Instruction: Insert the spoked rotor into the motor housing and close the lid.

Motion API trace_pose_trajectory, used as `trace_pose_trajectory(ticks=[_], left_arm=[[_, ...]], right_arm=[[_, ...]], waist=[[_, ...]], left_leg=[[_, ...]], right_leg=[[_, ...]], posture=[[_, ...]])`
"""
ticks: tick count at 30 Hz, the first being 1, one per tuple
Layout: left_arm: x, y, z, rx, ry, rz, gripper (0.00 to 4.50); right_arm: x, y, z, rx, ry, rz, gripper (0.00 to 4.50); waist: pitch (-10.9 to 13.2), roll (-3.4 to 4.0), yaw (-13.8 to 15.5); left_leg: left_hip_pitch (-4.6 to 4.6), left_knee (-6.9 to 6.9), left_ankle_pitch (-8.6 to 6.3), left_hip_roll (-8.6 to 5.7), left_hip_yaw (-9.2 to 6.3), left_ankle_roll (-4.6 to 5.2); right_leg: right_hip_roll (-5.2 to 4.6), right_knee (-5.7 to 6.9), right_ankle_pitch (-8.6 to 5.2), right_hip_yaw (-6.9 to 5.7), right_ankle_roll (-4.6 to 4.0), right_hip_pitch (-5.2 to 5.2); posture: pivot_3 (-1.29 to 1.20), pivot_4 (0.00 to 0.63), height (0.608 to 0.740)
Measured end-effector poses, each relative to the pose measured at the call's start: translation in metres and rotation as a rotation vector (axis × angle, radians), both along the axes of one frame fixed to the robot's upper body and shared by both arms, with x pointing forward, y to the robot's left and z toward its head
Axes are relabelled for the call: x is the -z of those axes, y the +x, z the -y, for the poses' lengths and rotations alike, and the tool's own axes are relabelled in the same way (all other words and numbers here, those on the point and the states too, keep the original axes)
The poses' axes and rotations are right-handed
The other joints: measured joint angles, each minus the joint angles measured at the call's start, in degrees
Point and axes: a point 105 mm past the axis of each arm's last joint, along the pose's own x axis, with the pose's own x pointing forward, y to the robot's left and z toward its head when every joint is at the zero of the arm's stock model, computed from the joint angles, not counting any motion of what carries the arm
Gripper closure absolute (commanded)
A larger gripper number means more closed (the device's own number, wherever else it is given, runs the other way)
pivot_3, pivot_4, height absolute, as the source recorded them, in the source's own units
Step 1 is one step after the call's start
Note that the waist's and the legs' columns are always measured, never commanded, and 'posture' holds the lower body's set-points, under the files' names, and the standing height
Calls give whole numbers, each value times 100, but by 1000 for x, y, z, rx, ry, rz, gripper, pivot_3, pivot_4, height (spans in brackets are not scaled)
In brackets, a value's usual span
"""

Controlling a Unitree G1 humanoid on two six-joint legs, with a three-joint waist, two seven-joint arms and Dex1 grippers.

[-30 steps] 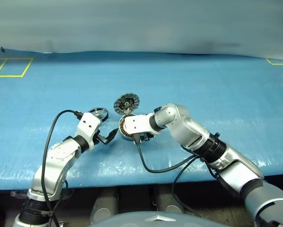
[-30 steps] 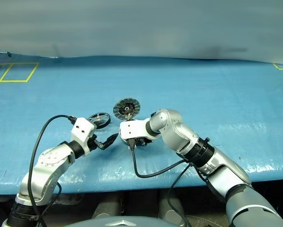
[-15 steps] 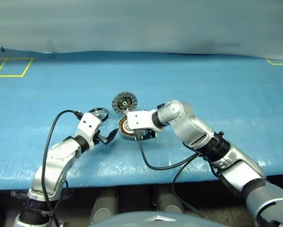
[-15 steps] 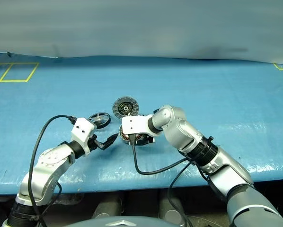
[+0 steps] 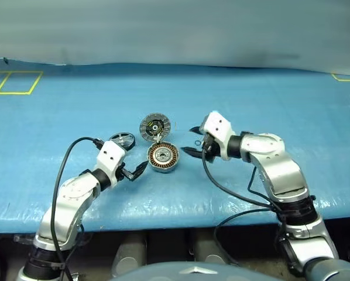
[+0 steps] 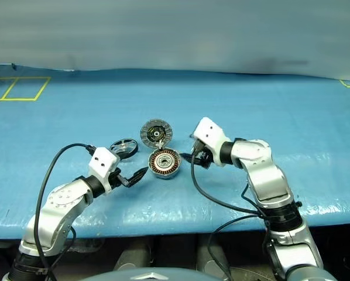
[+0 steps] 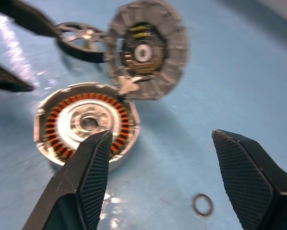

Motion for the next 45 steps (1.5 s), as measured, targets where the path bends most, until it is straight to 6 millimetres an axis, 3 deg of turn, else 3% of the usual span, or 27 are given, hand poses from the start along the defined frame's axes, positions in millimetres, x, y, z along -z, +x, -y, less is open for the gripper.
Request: trace_pose_trajectory(ticks=[4, 7, 14, 26, 29, 36, 45], left_arm=[[1, -2, 1, 16, -4, -8, 0], [0, -2, 2, 24, -6, 0, 0], [-2, -2, 3, 29, -8, 14, 0], [-4, -1, 3, 26, -7, 24, 0], [-4, -1, 3, 26, -7, 24, 0], [-3, -1, 2, 24, -5, 24, 0], [-2, -2, 1, 19, -4, 19, 0]], right_arm=[[22, 6, 10, 208, 101, -43, 1002], [38, 13, 4, 299, 164, -83, 1002], [65, 26, -8, 430, 236, -103, 1002], [93, 37, 2, 504, 137, -55, 1002], [94, 37, 0, 496, 128, -52, 1579], [97, 36, -7, 477, 137, -73, 3821], [95, 23, -3, 481, 170, -118, 3826]], waist=[[0, 1, -4], [0, 1, -18], [0, 2, -14], [0, 3, -27], [0, 3, -31], [-1, 2, -13], [-1, 3, -10]], left_leg=[[-3, 0, 0, 0, 2, 0], [-1, 0, 0, 0, 4, 0], [-2, -1, 0, -1, 3, 0], [2, -2, 0, -1, 3, 1], [8, -2, 0, 0, 3, 1], [14, 1, 1, -1, 2, 1], [10, -6, 0, -1, 1, 1]], right_leg=[[0, -2, 0, 2, 0, -1], [0, -2, 0, 5, 0, -1], [0, -5, 0, 4, 0, 0], [2, -5, 0, 5, -1, 3], [2, -4, 0, 5, -1, 8], [1, -4, 0, 5, -1, 17], [1, -6, -1, 5, -3, 10]], posture=[[0, 150, 740], [0, 150, 740], [0, 150, 740], [0, 150, 740], [0, 150, 740], [0, 150, 740], [0, 150, 740]])
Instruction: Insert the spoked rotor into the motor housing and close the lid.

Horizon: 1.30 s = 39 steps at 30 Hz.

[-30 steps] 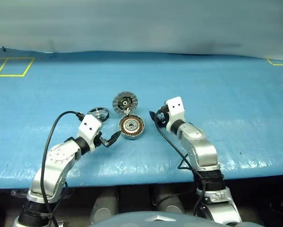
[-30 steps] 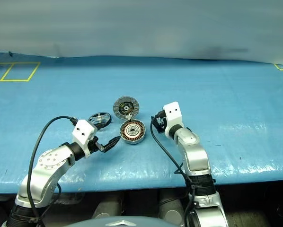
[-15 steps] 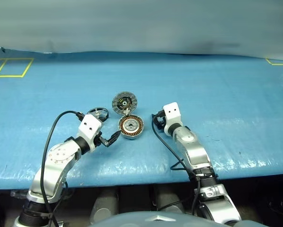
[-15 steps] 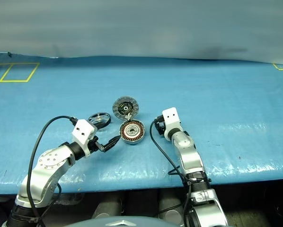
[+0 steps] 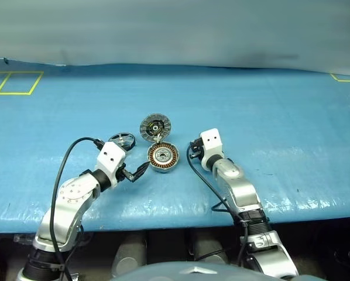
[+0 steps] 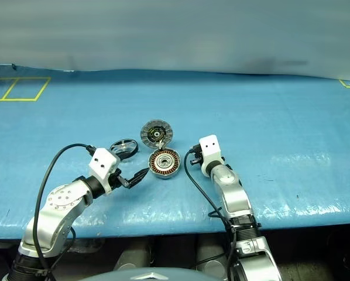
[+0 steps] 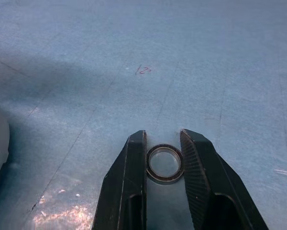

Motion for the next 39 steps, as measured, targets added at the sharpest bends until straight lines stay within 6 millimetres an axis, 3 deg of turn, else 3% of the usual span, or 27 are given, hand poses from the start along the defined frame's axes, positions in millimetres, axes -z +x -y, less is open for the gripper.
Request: trace_pose_trajectory(ticks=[3, 8, 15, 23, 39], left_arm=[[0, 0, -1, -6, 1, 0, 0], [1, 0, -4, -25, 5, 6, 0], [-7, 2, -9, -66, -17, 69, 0], [-4, 0, -10, -83, -20, 64, 0], [-2, -1, -11, -89, -19, 59, 0]], right_arm=[[-11, -6, -2, -28, 2, 11, 3826], [-61, -14, -16, -147, 30, 140, 3826], [-78, -26, -56, -293, 49, 172, 3826], [-62, -36, -94, -400, 78, 118, 3826], [-30, -43, -98, -417, 76, 20, 3826]], waist=[[3, 4, -11], [3, 4, -15], [3, 4, -11], [3, 4, -8], [3, 4, -12]], left_leg=[[-8, 2, 0, 0, 1, 0], [-8, -1, 0, 2, -1, 0], [-12, -2, 0, 2, -1, 0], [-12, -2, 0, 1, -1, 0], [-13, -4, 0, 1, -1, 0]], right_leg=[[0, 1, 0, 1, 0, -9], [0, 0, -1, -1, -1, -10], [-1, -2, -1, -1, -1, -14], [-1, -4, -1, -1, -1, -14], [0, -3, -1, -1, -1, -17]], posture=[[0, 150, 740], [0, 150, 740], [0, 150, 740], [0, 150, 740], [0, 150, 740]])
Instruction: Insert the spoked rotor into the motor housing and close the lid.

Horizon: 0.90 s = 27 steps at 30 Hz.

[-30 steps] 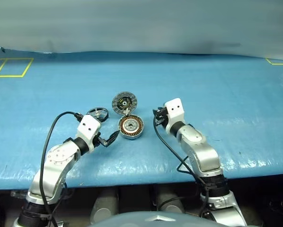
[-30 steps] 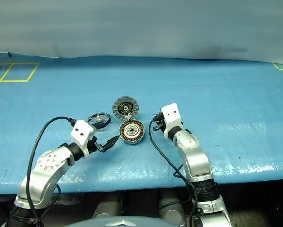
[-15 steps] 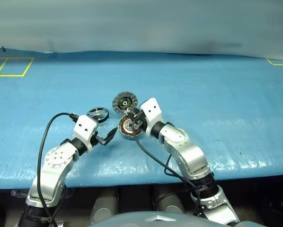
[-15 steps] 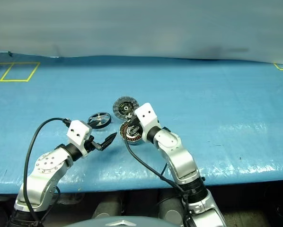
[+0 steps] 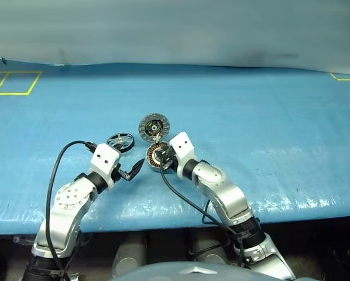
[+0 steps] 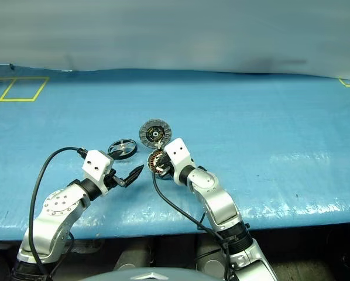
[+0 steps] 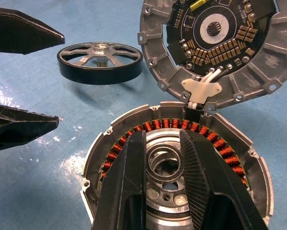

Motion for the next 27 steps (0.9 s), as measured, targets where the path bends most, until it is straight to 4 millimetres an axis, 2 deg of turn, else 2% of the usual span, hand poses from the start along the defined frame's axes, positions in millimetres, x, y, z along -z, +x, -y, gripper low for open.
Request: trace_pose_trajectory(ticks=[21, 22, 27], left_arm=[[-3, 2, 1, 3, 0, 10, 0], [-3, 2, 1, 3, 0, 10, 0], [-3, 2, 1, 4, -1, 11, 0]], right_arm=[[5, 6, 1, 13, 1, -9, 3826], [5, 6, 1, 11, 0, -10, 3107], [4, 2, -3, -23, 0, -12, 1572]], waist=[[0, 0, 3], [0, 0, 3], [0, 0, 9]], left_leg=[[1, 0, 0, 0, 0, 0], [1, 0, 0, 0, 0, 0], [1, 1, 0, 0, 0, 0]], right_leg=[[0, 0, 0, 0, 0, 1], [0, 0, 0, 0, 0, 2], [-1, 0, 0, 0, 0, 2]], posture=[[0, 150, 740], [0, 150, 740], [0, 150, 740]])
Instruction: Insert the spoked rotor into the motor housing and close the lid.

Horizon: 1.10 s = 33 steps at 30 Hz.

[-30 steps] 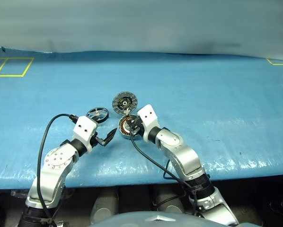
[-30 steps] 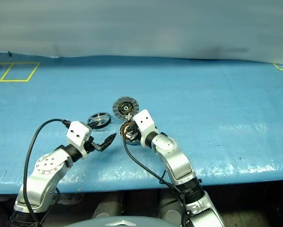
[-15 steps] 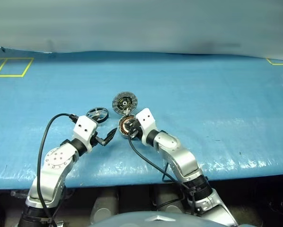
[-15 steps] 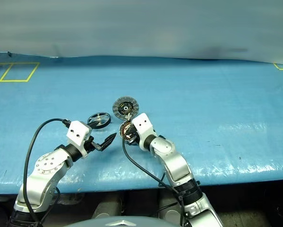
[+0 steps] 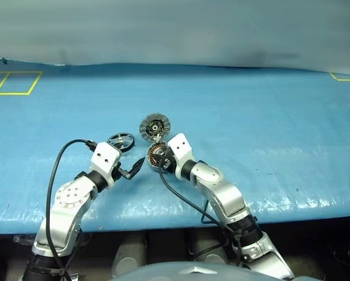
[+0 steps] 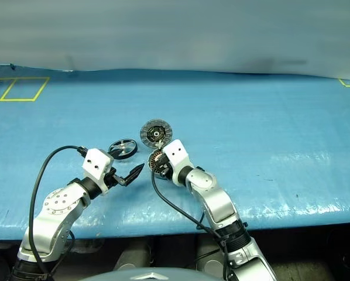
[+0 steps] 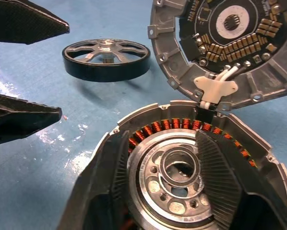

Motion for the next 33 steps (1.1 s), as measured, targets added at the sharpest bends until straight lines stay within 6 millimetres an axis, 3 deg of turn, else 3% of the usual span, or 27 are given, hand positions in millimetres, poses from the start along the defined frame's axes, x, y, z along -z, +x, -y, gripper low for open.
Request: trace_pose_trajectory(ticks=[4, 5, 9, 14, 33], left_arm=[[0, 0, 0, 0, -1, 1, 0], [0, 0, 0, 0, -1, 1, 0], [-1, 0, 1, 2, -2, 3, 0], [-3, 1, 2, 9, -3, 9, 0], [2, -4, 6, 67, 2, -16, 0]], right_arm=[[-13, -4, 2, -15, 31, -2, 1572], [-20, -5, 2, -17, 50, 6, 1767], [-44, -3, 0, -5, 102, 44, 2866], [-34, -2, 5, 28, 8, 33, 4445], [-10, -5, 11, 42, -105, -13, 4445]], waist=[[0, 0, 6], [0, 0, 3], [0, 0, -8], [0, 0, 0], [0, 0, -9]], left_leg=[[-4, 0, 0, -1, 0, 0], [-3, -1, 0, 0, -1, 0], [-3, -4, 0, 3, -1, 0], [-7, -4, 0, -1, 0, 0], [-7, -4, 0, 0, 0, 0]], right_leg=[[0, -1, 0, 0, 0, -4], [0, 0, 0, 0, 0, -4], [3, 2, 0, 0, 0, -7], [-1, -1, 0, 0, 0, -9], [0, -1, 0, 0, -1, -11]], posture=[[0, 150, 740], [0, 150, 740], [0, 150, 740], [0, 150, 740], [0, 150, 740]])
